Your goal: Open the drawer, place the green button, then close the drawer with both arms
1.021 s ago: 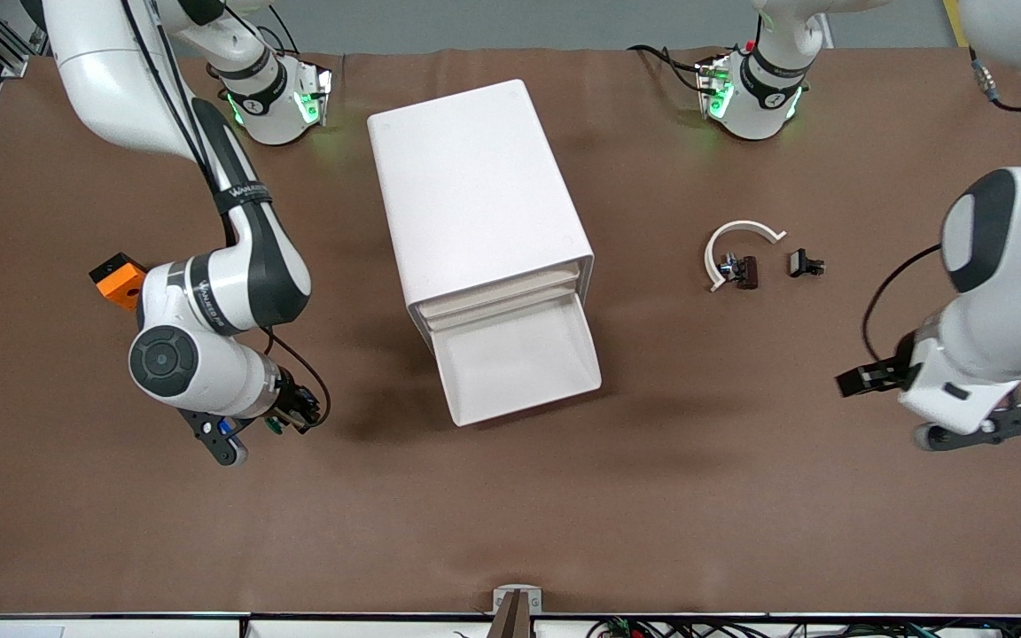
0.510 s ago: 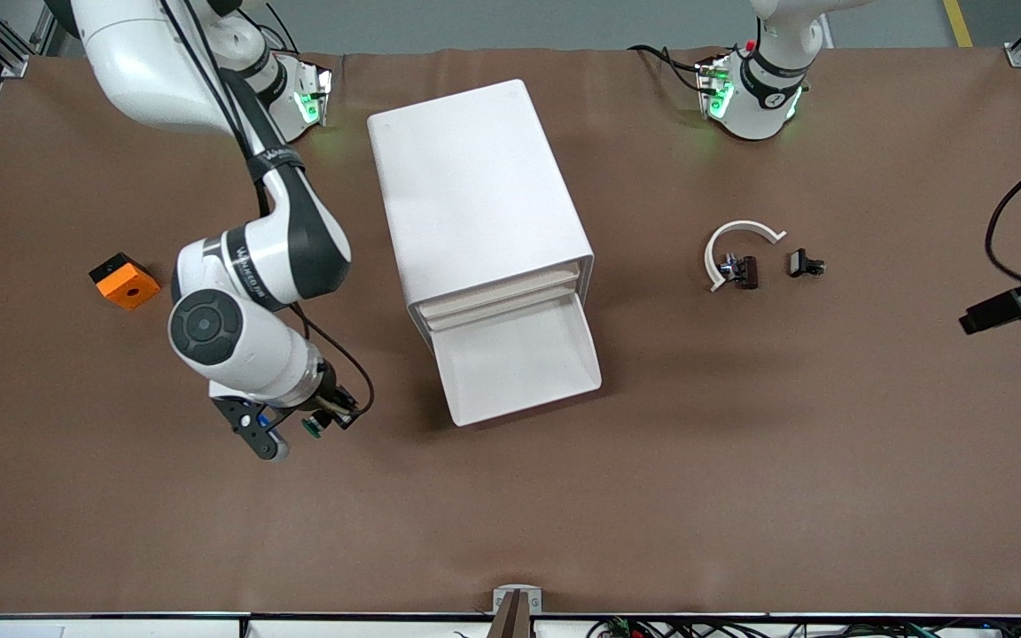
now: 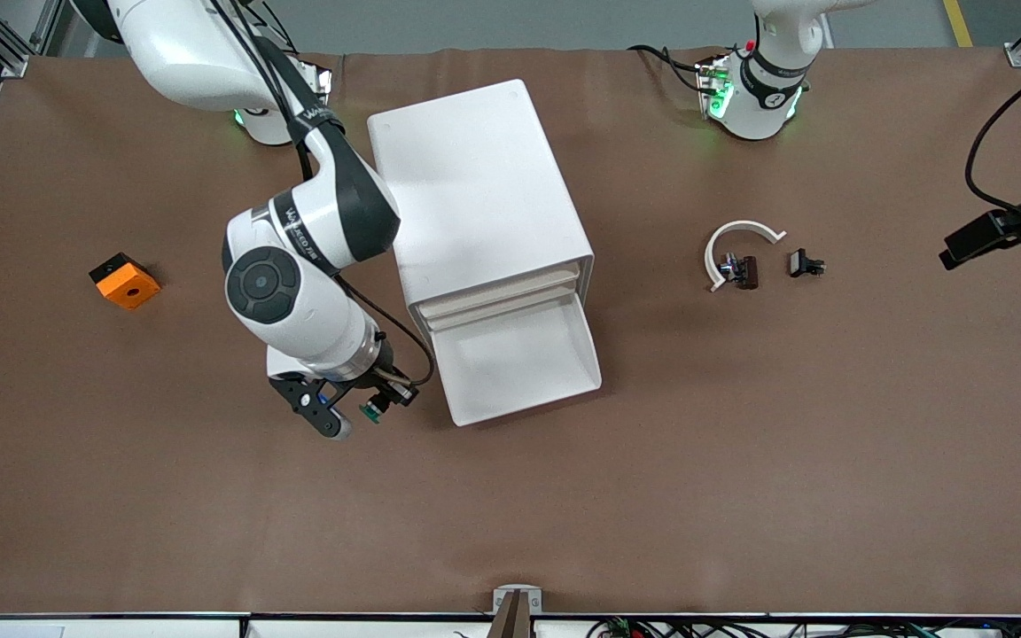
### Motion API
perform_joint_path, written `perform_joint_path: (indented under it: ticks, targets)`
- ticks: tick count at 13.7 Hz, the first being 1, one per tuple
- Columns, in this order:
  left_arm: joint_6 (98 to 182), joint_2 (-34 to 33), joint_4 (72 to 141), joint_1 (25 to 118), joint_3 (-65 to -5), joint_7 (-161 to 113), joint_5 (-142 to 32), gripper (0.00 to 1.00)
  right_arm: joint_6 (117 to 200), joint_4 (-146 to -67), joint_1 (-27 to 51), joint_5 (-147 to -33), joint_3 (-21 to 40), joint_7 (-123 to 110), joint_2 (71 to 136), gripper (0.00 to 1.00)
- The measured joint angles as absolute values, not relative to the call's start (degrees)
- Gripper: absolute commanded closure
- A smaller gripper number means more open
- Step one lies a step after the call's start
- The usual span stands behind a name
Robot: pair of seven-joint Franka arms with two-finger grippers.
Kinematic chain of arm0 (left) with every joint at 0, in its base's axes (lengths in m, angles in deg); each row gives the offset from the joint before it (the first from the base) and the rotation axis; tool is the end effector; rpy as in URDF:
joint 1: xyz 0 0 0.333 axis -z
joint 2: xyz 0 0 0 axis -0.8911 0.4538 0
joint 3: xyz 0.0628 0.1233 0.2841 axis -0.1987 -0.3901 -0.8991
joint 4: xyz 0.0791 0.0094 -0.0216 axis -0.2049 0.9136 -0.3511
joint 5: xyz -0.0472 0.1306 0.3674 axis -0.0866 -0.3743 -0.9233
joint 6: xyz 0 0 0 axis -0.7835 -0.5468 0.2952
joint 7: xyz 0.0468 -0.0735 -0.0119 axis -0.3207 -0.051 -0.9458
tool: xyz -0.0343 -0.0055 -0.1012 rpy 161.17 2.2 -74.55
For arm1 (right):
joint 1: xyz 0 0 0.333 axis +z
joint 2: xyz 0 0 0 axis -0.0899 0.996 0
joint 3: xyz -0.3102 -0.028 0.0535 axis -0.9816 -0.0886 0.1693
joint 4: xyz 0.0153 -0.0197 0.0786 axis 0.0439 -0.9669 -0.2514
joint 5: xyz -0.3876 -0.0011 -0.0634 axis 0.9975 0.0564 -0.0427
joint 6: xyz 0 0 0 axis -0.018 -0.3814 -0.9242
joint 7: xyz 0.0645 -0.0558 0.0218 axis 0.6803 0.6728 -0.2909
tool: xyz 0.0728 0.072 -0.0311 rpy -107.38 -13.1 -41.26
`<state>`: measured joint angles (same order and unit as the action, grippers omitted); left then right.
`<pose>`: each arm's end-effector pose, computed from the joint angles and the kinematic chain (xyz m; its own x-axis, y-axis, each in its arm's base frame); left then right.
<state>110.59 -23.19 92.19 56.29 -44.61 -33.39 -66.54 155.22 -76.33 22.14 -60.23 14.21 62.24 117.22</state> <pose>0.5654 -0.0120 0.6305 0.9718 0.2359 -0.0017 0.2356 -0.9709 -0.0438 0.6628 0.3453 0.4148 0.7788 -0.6249 -0.0540 -0.6252 -0.7667 -0.1460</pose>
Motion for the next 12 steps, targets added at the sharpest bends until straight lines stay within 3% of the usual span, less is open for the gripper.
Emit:
perform_joint_path:
  ticks: [3,12]
  targets:
    - [110.61,-26.54,95.71,60.65,-48.93,-33.43,-66.53,0.00,155.41,-75.06,23.43,-60.30,14.24,56.70,117.30,1.00]
    - [112.88,-26.78,97.60,60.74,-49.21,-33.36,-66.50,0.00,156.38,-71.39,25.21,-60.70,14.28,-2.79,119.22,1.00]
